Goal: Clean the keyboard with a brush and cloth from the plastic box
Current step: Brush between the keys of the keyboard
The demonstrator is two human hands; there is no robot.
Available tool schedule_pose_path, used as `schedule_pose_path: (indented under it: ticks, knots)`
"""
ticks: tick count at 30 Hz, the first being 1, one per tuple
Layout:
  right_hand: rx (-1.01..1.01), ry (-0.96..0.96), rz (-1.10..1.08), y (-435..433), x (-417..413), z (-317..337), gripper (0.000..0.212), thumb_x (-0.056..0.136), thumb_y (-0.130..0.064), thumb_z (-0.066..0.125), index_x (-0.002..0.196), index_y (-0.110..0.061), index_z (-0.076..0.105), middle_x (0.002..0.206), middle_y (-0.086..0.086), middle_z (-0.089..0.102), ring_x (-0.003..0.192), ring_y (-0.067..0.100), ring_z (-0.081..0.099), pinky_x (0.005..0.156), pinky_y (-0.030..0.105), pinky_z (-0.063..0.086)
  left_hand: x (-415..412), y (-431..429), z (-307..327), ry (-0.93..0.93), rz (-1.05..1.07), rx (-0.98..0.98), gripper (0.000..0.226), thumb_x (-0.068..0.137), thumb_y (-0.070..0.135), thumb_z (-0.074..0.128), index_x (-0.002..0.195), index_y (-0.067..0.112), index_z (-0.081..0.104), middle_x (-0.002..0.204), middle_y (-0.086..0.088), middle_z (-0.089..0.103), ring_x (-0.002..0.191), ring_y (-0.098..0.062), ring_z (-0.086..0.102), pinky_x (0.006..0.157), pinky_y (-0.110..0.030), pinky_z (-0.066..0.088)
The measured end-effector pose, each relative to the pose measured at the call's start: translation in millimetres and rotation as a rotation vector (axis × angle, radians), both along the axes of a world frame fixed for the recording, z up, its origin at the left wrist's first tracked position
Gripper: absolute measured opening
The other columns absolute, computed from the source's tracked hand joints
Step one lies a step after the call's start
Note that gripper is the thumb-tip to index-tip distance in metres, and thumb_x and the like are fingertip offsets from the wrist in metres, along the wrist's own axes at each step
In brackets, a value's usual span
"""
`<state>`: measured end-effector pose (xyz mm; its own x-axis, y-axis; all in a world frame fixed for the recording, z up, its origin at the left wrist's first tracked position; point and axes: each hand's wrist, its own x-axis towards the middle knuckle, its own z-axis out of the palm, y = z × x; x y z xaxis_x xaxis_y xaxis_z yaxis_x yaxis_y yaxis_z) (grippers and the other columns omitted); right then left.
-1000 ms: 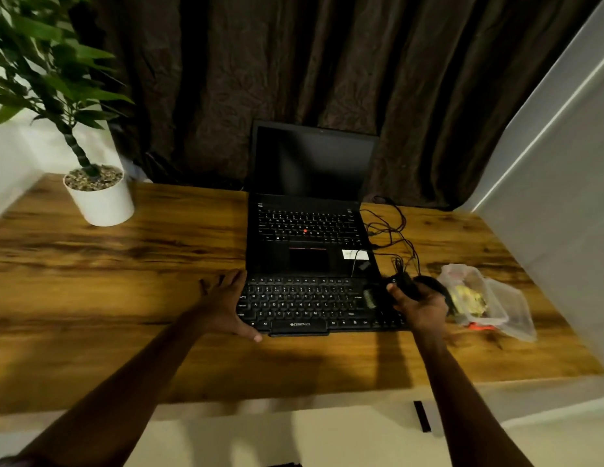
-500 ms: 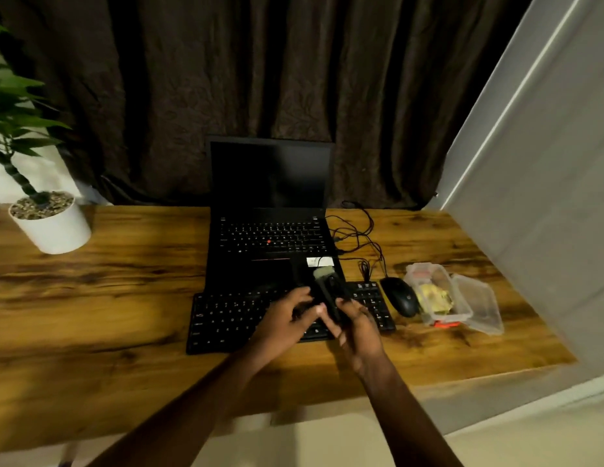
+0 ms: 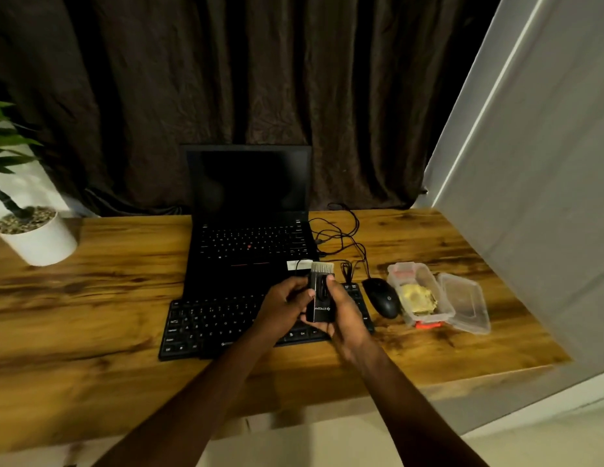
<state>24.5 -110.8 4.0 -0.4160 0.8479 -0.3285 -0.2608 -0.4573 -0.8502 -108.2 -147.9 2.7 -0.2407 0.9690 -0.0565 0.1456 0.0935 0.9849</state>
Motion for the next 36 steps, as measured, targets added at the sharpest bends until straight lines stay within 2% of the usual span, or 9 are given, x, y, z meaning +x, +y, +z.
schedule_pose_path:
  ticks: [7,13,18,21,26,28,30,32,36]
  knots:
    - [0.061,-0.064,-0.021,10.2,12.9,7.0,0.041,0.098,-0.043,0.056,0.120,-0.010,0.063,0.113,0.013,0.073,0.095,0.023,0.073,0.076,0.042,0.062,15.6,3.5,4.7,-0.043,0.012,0.025,0.023,0.098,0.021,0.061,0.120,0.015,0.063,0.103,0.000,0.071,0.081,-0.004,0.069,0.067,-0.018,0.053]
    - [0.124,-0.074,-0.040,16.9,21.1,1.2,0.022,0.099,-0.032,0.059,0.112,-0.017,0.068,0.111,0.010,0.074,0.101,0.024,0.072,0.073,0.038,0.060,25.0,10.6,0.2,-0.079,0.055,0.016,0.016,0.097,0.022,0.062,0.112,0.020,0.066,0.099,-0.003,0.072,0.088,-0.021,0.070,0.080,-0.044,0.059]
    - [0.133,-0.041,-0.002,24.1,30.0,-1.5,0.022,0.101,-0.022,0.056,0.118,-0.011,0.065,0.111,0.011,0.074,0.099,0.024,0.072,0.073,0.036,0.061,32.9,16.8,-1.5,-0.104,0.071,0.020,0.015,0.098,0.017,0.059,0.109,0.024,0.066,0.103,-0.006,0.072,0.093,-0.024,0.070,0.078,-0.040,0.060]
    - [0.113,-0.021,0.027,30.3,39.0,-10.2,0.029,0.101,-0.017,0.056,0.127,-0.005,0.060,0.121,0.019,0.069,0.108,0.031,0.068,0.076,0.038,0.061,38.8,18.9,-2.3,-0.162,0.060,0.020,0.017,0.098,0.013,0.058,0.107,0.026,0.066,0.105,-0.004,0.071,0.095,-0.019,0.069,0.075,-0.032,0.057]
    - [0.078,-0.034,0.065,34.1,57.1,-21.7,0.031,0.102,-0.015,0.053,0.131,-0.005,0.058,0.126,0.020,0.067,0.113,0.030,0.067,0.090,0.048,0.056,49.7,24.0,-10.1,-0.125,0.032,-0.034,0.016,0.099,0.018,0.058,0.112,0.021,0.066,0.108,-0.006,0.071,0.096,-0.021,0.070,0.079,-0.039,0.059]
    - [0.115,-0.122,0.076,34.7,66.6,-29.3,0.031,0.101,-0.018,0.055,0.131,-0.013,0.061,0.126,0.013,0.069,0.116,0.027,0.066,0.095,0.049,0.054,54.0,25.6,-15.9,-0.052,0.008,-0.049,0.011,0.098,0.020,0.061,0.107,0.022,0.067,0.101,-0.003,0.071,0.092,-0.021,0.068,0.079,-0.037,0.058]
    - [0.196,-0.251,0.071,35.4,77.5,-37.9,0.028,0.100,-0.017,0.058,0.127,-0.021,0.064,0.124,0.006,0.070,0.117,0.025,0.064,0.094,0.045,0.053,58.8,24.2,-19.5,0.129,-0.054,-0.069,0.012,0.096,0.023,0.063,0.108,0.022,0.065,0.104,0.003,0.068,0.100,-0.016,0.065,0.079,-0.024,0.051]
    - [0.234,-0.356,-0.010,34.8,89.7,-46.2,0.026,0.098,-0.010,0.059,0.120,-0.021,0.065,0.121,0.009,0.070,0.111,0.025,0.066,0.094,0.044,0.055,62.3,20.9,-23.2,0.366,-0.132,-0.118,0.032,0.095,0.028,0.064,0.127,0.021,0.060,0.123,0.003,0.063,0.115,-0.013,0.058,0.090,-0.024,0.046]
    - [0.335,-0.553,-0.186,22.5,120.2,-57.7,0.029,0.093,-0.008,0.067,0.116,-0.021,0.055,0.116,0.008,0.066,0.096,0.022,0.068,0.076,0.048,0.062,71.5,11.1,-31.8,0.691,-0.345,-0.135,0.064,0.092,0.037,0.065,0.149,0.031,0.036,0.152,0.005,0.041,0.138,-0.017,0.040,0.109,-0.035,0.038]
